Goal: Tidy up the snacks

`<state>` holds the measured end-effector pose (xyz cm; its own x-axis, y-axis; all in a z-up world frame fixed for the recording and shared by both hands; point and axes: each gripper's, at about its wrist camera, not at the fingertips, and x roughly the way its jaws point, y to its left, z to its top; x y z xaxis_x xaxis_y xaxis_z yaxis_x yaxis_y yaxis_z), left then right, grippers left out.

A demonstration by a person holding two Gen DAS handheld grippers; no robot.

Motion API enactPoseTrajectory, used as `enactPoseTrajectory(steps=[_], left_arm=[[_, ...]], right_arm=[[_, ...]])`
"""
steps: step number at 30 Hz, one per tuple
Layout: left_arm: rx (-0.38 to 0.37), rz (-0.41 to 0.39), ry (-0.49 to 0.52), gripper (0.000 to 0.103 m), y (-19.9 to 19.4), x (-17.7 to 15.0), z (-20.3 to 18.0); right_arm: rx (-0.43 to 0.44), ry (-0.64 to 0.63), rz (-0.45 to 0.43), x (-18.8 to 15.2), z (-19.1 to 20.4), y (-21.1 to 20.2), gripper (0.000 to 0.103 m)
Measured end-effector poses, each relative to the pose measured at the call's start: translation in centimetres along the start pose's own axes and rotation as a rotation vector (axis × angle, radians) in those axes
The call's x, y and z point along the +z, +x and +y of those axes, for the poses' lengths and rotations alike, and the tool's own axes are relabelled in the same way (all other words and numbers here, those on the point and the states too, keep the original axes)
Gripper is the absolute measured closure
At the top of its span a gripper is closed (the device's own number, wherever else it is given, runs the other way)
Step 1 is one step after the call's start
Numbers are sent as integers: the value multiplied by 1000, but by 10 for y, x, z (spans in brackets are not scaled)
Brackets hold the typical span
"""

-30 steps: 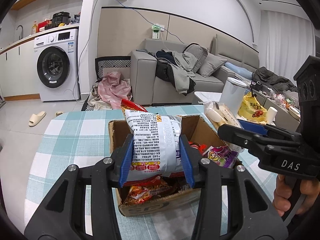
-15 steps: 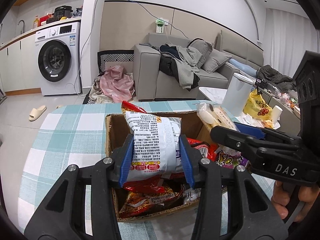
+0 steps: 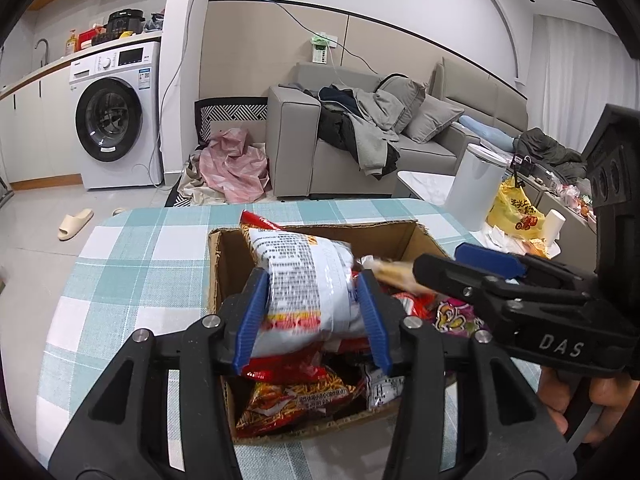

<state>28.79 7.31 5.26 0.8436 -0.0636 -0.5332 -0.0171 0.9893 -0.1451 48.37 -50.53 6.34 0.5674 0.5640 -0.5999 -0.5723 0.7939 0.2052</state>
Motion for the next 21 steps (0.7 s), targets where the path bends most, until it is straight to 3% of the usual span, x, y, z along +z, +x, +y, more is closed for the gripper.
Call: enactPoseTrajectory(steps=[3,7,10,12,21], left_arm=[[21,-12,10,44,-11,-1,1],[41,-32,-7,17,-25,-2,6],[24,-48,-14,6,-40,-4,6],[50,-59,-9,1,-48,-5,5],[48,-83,42,1,-84,-20,-2]], right_arm=[[-4,-13,-9,0,1,-9,29],[16,-15,-27,-3,-3,-23,12],[31,-24,-37,-5,-3,-32,3],[45,-31,-42,-8,-3,-38,1],[61,-77,-102,-25,7,-60,0]])
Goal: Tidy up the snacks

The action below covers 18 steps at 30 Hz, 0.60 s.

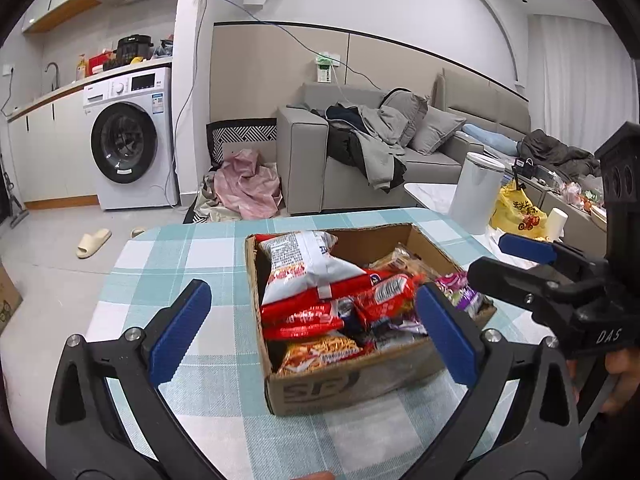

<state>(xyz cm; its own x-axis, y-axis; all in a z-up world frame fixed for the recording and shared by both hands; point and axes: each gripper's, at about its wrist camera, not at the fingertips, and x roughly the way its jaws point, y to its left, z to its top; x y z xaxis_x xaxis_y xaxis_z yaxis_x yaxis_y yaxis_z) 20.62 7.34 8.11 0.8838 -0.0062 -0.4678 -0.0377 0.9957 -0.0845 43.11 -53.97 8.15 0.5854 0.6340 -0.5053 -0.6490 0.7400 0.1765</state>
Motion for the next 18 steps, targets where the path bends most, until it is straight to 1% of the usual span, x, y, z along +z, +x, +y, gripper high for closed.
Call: enactPoseTrajectory(steps=[2,5,10,15,18], left_arm=[[4,-6,4,1,-8,-3,-1],[16,-19,5,1,-20,-10,-3],[25,-28,-22,1,-36,-23,0],[17,-34,-57,1,-48,-38,7],[14,-40,-59,1,-55,-47,10]], right_arm=[[9,-10,-5,-4,4,-6,0],[-4,-37,-18,-11,10,-13,0],[11,-63,-24,-25,16,-22,0],[19,-67,-44,-39,18,-31,0],[26,-74,-60,-47,20,-35,0]])
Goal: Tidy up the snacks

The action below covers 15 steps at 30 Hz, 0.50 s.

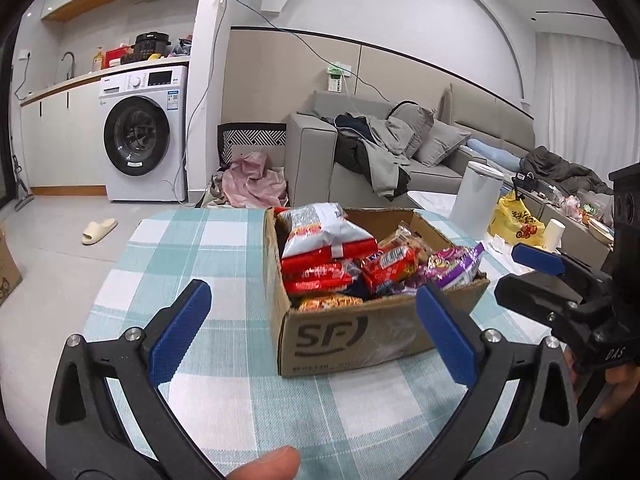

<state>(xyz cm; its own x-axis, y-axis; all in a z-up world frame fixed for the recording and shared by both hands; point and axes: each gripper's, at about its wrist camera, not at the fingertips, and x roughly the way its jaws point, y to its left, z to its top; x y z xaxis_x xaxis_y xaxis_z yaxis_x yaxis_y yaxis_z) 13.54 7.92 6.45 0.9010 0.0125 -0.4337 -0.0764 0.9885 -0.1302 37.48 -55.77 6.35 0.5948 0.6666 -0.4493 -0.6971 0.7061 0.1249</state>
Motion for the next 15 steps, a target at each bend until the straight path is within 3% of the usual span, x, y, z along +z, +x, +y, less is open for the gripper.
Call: enactPoseTrajectory(steps=[15], left_arm=[[40,-37,6,1,-14,-43,-3]], right_arm=[[-22,-48,-46,-44,2,-11,0]])
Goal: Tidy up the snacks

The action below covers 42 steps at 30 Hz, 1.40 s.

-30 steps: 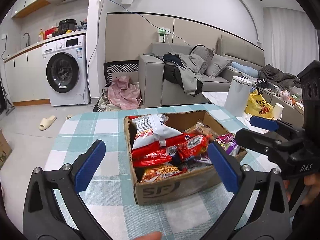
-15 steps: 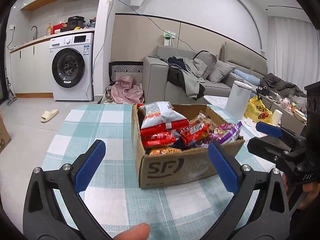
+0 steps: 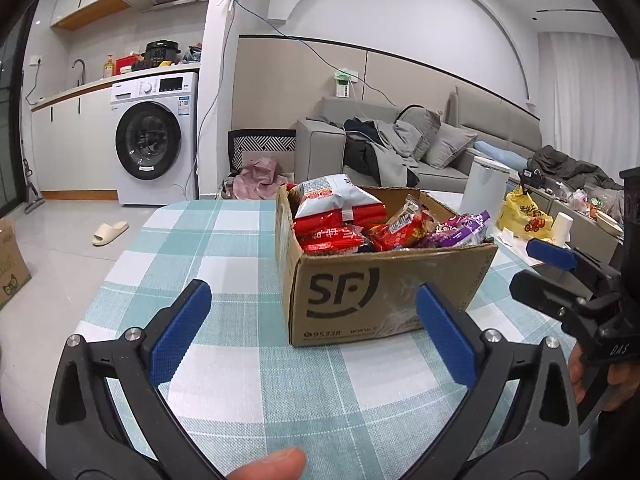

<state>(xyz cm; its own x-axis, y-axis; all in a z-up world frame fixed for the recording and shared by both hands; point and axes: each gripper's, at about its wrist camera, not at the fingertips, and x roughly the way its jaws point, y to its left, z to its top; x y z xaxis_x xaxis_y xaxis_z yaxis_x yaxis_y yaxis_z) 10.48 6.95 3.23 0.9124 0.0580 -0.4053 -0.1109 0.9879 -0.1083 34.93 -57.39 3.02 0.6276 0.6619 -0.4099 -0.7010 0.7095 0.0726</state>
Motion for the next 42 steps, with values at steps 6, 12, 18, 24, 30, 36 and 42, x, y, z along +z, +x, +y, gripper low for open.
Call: enactPoseTrajectory(steps=[6,12,18,24,30,36,42], left_arm=[[5,-27,6,1,-8,-9,2],[8,-50,20,1,-11,-13,1],[3,-51,36,1,-10,-15,-2],[-2,-45,34,1,-9,-16,-2],[-9,-26,16,1,-4,-18,2],[-10,-32,27,1,-1,-18,1],[-11,-45,51,1,-4,-20,-3]], right_arm=[[1,0,-14,-10,1,-4,0],[-2,-4,-42,-14,2,-7,0],[-3,-3,-51,-16,3,-6,0],[-13,-10,-61,-17,4,-7,0],[-19,-49,-70,-18,12,-8,0],[-18,-36,-70,-19,10,-9,0],[-17,-29,-68,-19,9,-9,0]])
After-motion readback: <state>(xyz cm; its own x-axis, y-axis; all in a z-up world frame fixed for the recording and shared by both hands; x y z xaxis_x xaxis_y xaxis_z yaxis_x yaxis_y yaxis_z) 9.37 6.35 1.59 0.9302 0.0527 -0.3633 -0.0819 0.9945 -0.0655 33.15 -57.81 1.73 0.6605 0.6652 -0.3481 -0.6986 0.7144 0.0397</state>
